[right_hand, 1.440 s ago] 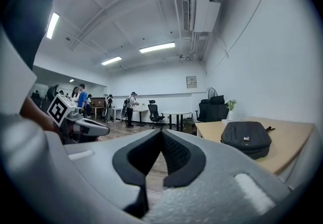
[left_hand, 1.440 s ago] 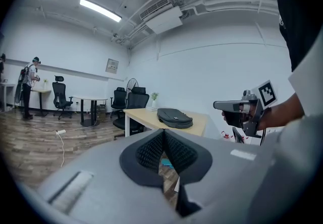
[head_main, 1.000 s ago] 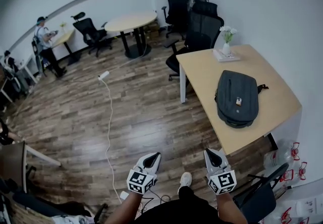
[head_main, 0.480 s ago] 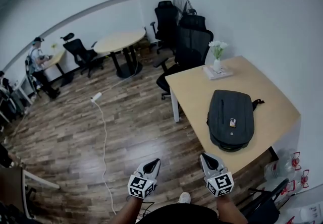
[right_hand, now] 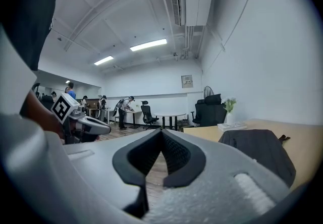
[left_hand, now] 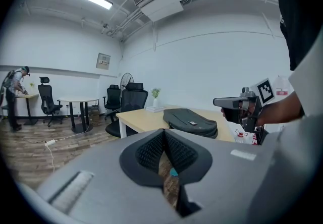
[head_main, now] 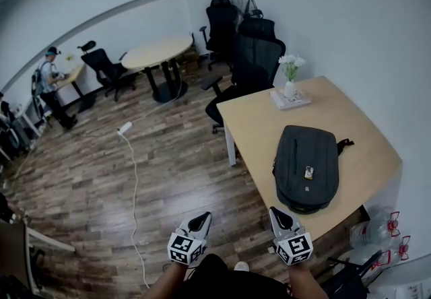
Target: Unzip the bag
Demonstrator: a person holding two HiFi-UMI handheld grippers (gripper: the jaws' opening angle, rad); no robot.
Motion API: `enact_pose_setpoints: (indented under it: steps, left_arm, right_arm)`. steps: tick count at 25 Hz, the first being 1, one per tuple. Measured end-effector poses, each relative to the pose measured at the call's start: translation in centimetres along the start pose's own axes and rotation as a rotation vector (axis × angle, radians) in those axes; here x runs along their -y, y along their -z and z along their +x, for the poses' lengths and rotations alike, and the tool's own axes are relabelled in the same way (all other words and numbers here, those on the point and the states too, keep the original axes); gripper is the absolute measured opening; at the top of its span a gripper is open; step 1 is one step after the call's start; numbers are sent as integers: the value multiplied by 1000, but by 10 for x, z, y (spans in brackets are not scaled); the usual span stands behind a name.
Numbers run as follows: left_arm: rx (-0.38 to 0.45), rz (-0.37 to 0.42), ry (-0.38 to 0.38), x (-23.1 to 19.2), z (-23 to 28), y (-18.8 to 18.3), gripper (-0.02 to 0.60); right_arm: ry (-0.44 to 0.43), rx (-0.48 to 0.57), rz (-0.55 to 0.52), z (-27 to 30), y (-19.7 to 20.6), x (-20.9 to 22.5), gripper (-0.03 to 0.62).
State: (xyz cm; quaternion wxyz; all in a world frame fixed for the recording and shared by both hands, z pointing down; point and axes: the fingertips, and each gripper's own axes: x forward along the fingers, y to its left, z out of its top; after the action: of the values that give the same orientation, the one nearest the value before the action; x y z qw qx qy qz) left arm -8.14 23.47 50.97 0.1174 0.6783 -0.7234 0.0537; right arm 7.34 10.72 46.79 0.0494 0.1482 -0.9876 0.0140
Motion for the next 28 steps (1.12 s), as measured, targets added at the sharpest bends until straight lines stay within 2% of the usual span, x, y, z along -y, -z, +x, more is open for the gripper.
enact_pose_setpoints:
  steps: [5, 10, 18, 23, 25, 28]
  left_arm:
    - [-27, -5, 29, -12, 30, 4, 20]
    - [-38, 5, 89, -34, 70, -6, 20]
    - [-18, 76, 192, -91, 154, -60, 20]
    - [-33, 105, 263, -128, 191, -73, 20]
    - [-62, 97, 306, -132, 204, -79, 20]
    - [-49, 117, 377, -140, 229, -71, 20]
  right_arm:
    - [11, -33, 6, 15, 12, 16, 3]
    - [64, -40, 18, 44, 13, 34, 3]
    - [191, -48, 12, 103, 0, 87, 3]
    - [272, -30, 26, 139, -8, 103, 3]
    - [306, -31, 34, 151, -7, 109, 3]
    - [368, -38, 53, 156, -5, 116, 3]
